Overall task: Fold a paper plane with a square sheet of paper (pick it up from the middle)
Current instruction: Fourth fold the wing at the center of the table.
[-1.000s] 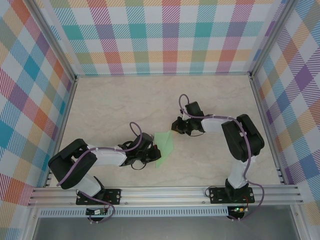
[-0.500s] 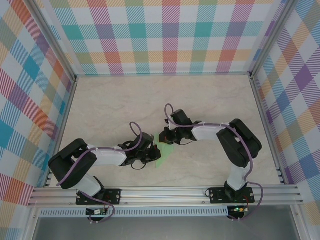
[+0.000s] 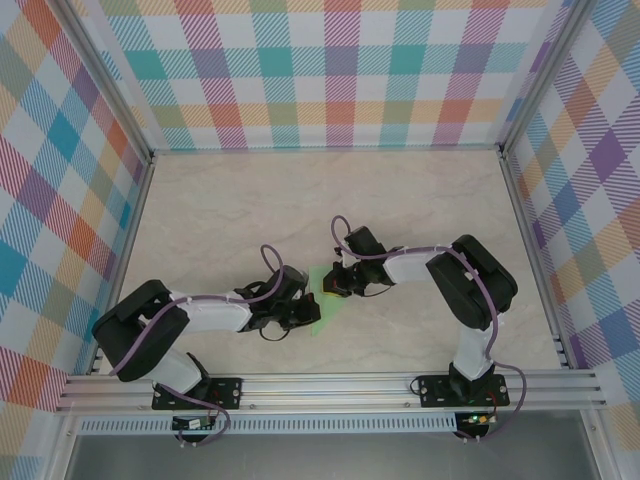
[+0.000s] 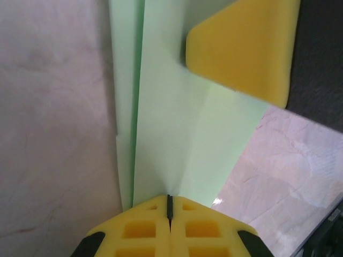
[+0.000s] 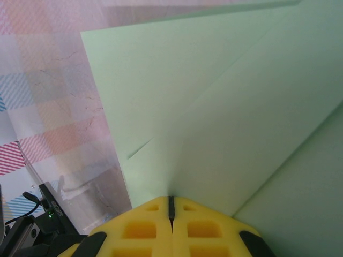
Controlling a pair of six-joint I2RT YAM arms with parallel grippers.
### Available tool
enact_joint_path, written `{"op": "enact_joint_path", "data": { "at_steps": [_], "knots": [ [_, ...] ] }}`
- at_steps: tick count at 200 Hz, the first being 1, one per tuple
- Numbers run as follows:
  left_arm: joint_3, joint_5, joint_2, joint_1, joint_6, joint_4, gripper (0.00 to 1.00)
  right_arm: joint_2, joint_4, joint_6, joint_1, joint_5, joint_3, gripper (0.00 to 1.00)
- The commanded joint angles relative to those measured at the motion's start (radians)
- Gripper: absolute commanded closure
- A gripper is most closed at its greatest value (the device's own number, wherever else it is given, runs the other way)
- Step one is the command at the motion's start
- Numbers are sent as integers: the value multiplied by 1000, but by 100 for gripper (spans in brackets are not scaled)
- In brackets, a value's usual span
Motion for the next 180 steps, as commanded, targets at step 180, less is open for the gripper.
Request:
{"op": "enact_joint_path", "data": {
  "at_steps": [180],
  "knots": [
    [69,87,-65,-5,15,-115,92,59,-116,-18,2,121,-20,98]
  ]
}}
